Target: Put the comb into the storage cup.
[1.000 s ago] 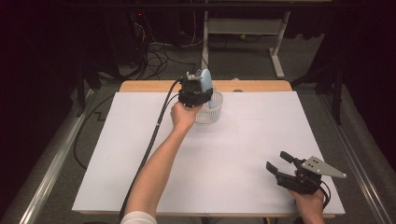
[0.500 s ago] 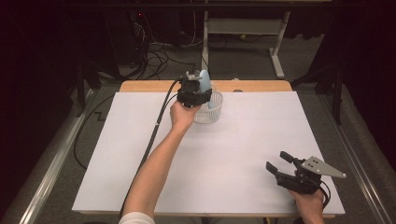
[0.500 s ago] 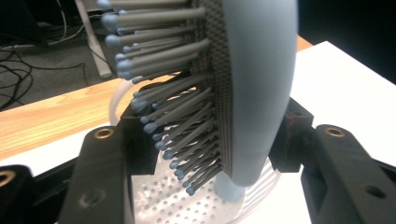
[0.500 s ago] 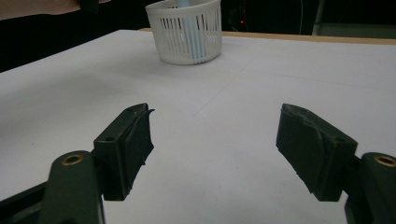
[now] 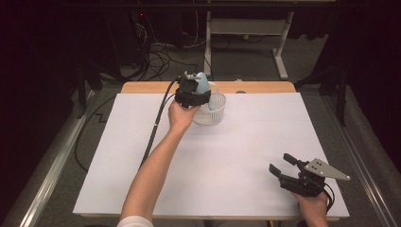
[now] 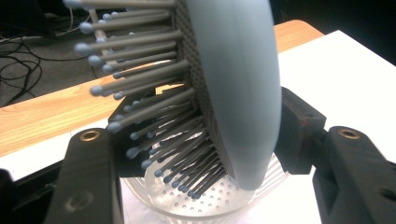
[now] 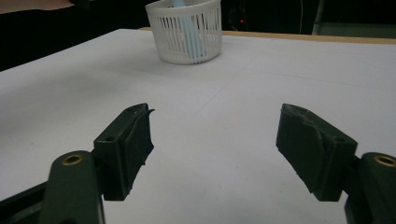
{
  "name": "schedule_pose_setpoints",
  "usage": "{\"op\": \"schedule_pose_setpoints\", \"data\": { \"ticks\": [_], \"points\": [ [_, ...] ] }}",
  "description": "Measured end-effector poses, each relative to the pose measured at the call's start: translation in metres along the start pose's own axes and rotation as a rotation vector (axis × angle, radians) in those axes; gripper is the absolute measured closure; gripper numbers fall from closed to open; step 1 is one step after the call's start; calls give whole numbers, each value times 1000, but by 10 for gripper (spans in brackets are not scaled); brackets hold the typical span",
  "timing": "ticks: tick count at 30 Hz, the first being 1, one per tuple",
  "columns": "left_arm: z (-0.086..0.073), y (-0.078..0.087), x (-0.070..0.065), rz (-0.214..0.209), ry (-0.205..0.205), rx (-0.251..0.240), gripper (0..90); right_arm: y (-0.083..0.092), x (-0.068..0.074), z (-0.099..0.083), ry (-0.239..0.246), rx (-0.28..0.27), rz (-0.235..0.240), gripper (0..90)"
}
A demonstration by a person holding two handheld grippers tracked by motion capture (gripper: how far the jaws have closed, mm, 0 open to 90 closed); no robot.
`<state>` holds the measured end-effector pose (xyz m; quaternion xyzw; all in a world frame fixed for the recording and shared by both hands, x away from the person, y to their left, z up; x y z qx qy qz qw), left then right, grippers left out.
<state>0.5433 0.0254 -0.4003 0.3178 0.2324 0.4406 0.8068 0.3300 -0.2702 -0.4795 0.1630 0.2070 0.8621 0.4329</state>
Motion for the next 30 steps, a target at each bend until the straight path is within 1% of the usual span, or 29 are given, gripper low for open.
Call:
{"op": "schedule_pose_setpoints", "data": {
  "ticks": [8,14,20,27,28,29,30],
  "points": [
    [-2,1,6,27,-4,23,337,0,0,0,-7,-6,-6,269],
    [-4,3,10,29,-7,39,320,0,-1,0,-8,-4,-6,269],
    [-6,4,12,24,-2,44,313,0,0,0,-5,0,-3,269],
    [-8,3,16,7,15,57,293,-1,0,0,-5,0,-2,269],
    [-8,3,17,3,13,61,286,-1,0,0,-5,0,-2,269],
    [-9,3,17,-2,17,61,257,-1,0,0,-5,0,-1,269],
    [-9,3,18,-3,22,59,252,-1,0,0,-5,1,-1,269]
  ]
}}
Point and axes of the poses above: each handheld gripper's, and its own axes: y roughly backward along the jaws, z roughly out of its top, x roughly to its left, the point moved 7 cm from there along -y, roughly forward along the jaws, and after that the axes turned 11 degrees about x, right-handed, at the moved point
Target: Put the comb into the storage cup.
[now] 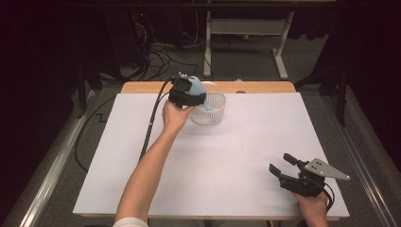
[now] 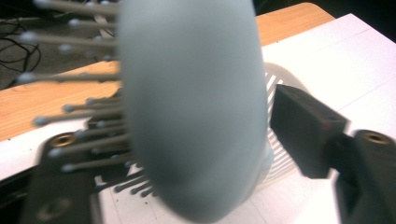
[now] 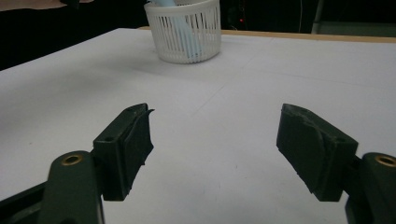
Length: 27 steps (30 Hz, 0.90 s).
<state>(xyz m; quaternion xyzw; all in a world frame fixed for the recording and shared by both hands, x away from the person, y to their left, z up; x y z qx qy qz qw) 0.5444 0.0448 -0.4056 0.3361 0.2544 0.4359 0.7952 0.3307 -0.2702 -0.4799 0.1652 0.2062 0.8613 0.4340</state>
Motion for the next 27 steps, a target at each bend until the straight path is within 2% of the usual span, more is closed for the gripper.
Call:
{"op": "schedule_pose_setpoints", "data": {
  "ticks": [2,7,15,20,27],
  "points": [
    [-1,0,2,-5,13,-12,252,0,0,0,-1,-1,-1,269],
    [-6,-1,8,-2,33,-7,252,0,0,0,1,0,1,269],
    [-11,-3,14,-8,49,17,244,0,0,0,2,1,0,269],
    [-13,-3,14,-10,49,21,243,0,0,0,1,0,0,269],
    [-19,-4,19,-23,71,19,238,0,0,0,1,0,1,269]
  ]
}}
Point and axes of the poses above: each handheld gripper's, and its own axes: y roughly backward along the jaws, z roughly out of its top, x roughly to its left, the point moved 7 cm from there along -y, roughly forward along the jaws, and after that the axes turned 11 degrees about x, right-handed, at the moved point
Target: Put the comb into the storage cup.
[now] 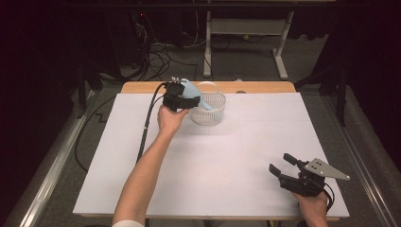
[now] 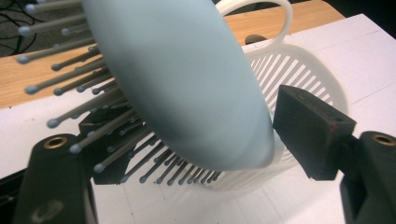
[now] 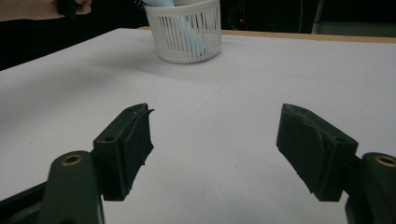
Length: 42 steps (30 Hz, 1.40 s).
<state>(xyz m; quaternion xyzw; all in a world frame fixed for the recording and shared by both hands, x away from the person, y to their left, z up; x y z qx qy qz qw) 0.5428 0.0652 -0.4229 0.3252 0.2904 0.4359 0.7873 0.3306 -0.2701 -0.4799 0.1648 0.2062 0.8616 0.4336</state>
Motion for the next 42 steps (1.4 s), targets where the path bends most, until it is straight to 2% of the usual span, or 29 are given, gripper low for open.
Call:
{"op": "schedule_pose_setpoints", "data": {
  "ticks": [23,42],
  "points": [
    [-9,2,3,-10,-23,36,222,-1,0,0,1,1,-1,270],
    [-14,5,5,-9,-26,27,221,1,1,0,3,-2,-1,270]
  ]
}}
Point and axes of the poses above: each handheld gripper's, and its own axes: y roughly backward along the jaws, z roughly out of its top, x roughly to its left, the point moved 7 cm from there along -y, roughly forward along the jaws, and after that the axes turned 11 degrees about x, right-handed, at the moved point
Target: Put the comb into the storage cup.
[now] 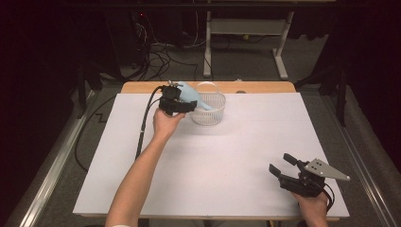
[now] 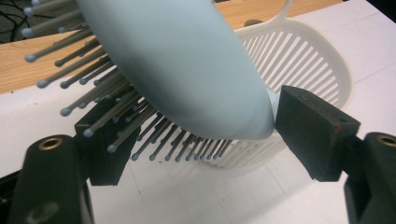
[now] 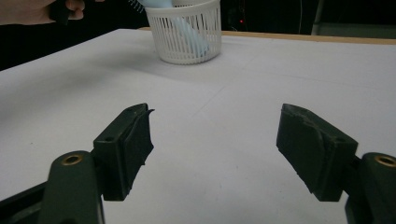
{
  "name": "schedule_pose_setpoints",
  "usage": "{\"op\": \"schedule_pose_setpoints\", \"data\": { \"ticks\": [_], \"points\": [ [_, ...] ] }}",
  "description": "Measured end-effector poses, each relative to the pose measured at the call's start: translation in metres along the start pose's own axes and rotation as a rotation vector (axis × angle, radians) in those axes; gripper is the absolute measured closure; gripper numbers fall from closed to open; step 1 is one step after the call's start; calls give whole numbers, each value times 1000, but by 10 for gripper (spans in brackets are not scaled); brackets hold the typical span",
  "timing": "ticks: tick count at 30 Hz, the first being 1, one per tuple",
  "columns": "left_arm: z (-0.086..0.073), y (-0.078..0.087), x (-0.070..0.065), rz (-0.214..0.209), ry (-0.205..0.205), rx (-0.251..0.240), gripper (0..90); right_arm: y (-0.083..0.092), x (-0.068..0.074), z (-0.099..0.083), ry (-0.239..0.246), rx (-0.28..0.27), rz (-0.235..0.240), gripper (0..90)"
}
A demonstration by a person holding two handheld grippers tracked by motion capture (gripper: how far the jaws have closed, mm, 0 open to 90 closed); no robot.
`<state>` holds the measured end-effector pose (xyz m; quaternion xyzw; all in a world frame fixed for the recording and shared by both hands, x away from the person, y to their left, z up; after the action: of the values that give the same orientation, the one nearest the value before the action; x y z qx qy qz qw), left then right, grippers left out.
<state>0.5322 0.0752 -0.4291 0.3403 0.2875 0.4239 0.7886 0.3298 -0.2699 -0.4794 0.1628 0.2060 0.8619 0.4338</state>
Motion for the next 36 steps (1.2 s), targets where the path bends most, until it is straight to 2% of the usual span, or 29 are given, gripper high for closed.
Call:
{"op": "schedule_pose_setpoints", "data": {
  "ticks": [36],
  "points": [
    [-7,21,3,7,-37,-30,222,-2,0,0,0,6,-5,268]
  ]
}}
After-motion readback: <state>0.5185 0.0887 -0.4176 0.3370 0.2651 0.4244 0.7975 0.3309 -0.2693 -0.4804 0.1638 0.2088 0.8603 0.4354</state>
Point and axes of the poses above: each handheld gripper's, and its own axes: y roughly backward along the jaws, z roughly out of its top, x roughly to its left, the point moved 7 cm from there along -y, roughly forward along the jaws, and after that the axes turned 11 degrees about x, right-handed, at the moved point
